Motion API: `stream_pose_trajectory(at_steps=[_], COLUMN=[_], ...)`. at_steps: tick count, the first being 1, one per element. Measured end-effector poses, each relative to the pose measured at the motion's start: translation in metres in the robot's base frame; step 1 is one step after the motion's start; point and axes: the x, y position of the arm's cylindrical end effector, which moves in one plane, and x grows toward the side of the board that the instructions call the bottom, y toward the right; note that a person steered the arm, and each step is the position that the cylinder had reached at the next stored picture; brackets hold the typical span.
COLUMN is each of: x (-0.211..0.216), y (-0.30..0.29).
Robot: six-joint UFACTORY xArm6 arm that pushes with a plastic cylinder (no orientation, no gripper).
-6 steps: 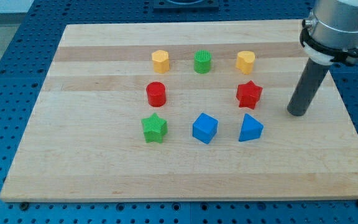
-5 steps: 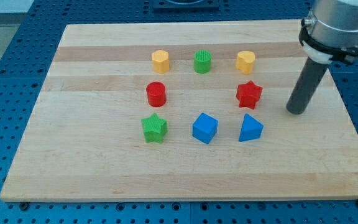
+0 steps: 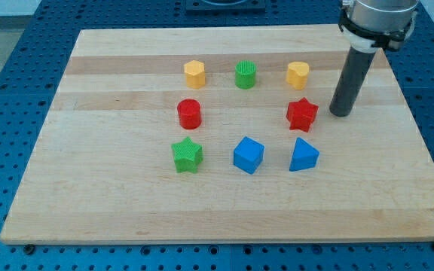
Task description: Push the red star towards the center of the board
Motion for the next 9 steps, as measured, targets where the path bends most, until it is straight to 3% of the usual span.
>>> stream_pose_trajectory(at_steps=[4, 9], x=[0.008, 0.008], y=[-0.022, -0.122])
